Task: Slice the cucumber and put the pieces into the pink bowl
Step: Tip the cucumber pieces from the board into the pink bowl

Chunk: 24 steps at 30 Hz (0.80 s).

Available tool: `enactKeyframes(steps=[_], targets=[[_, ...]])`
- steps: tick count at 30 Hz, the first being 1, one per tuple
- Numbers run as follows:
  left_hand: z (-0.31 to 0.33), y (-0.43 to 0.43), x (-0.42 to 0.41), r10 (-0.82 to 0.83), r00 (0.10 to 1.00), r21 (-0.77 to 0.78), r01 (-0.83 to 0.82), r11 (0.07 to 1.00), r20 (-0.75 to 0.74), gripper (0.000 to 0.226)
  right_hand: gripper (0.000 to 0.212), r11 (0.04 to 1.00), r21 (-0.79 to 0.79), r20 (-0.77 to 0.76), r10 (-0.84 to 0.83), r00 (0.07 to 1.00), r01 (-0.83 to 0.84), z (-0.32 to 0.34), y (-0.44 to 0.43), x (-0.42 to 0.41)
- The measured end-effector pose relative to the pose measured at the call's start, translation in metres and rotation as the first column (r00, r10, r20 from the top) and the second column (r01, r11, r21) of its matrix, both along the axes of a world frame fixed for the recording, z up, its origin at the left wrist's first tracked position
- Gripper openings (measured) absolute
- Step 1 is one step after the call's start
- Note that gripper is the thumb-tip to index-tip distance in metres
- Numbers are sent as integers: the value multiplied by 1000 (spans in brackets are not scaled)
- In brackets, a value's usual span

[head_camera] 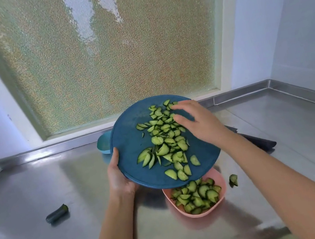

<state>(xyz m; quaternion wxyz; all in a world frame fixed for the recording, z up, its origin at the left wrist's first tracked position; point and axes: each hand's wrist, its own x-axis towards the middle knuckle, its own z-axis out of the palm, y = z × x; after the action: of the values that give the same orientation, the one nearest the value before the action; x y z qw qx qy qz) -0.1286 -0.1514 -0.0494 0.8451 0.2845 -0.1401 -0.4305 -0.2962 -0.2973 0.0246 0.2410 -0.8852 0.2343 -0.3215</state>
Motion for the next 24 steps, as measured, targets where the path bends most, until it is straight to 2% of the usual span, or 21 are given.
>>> enactKeyframes(steps=[5,9,15,19,24], targets=[[0,1,-1,-66,998,5,66,998,7,49,50,997,75,-160,25,987,-13,21,-67,45],[-5,-1,7,-87,996,18,87,996,-8,45,51,997,34,-245,72,967,-66,11,-64,63],[-3,-2,5,-67,997,-6,67,998,-35,51,36,973,127,-239,220,946,-194,-4,-29,54],[-4,-2,5,-68,997,-9,67,998,-28,51,38,970,158,-219,218,951,-186,-14,-12,41],[-6,-4,3,-113,993,12,113,994,-19,46,37,984,116,-194,158,968,-138,-25,1,21]])
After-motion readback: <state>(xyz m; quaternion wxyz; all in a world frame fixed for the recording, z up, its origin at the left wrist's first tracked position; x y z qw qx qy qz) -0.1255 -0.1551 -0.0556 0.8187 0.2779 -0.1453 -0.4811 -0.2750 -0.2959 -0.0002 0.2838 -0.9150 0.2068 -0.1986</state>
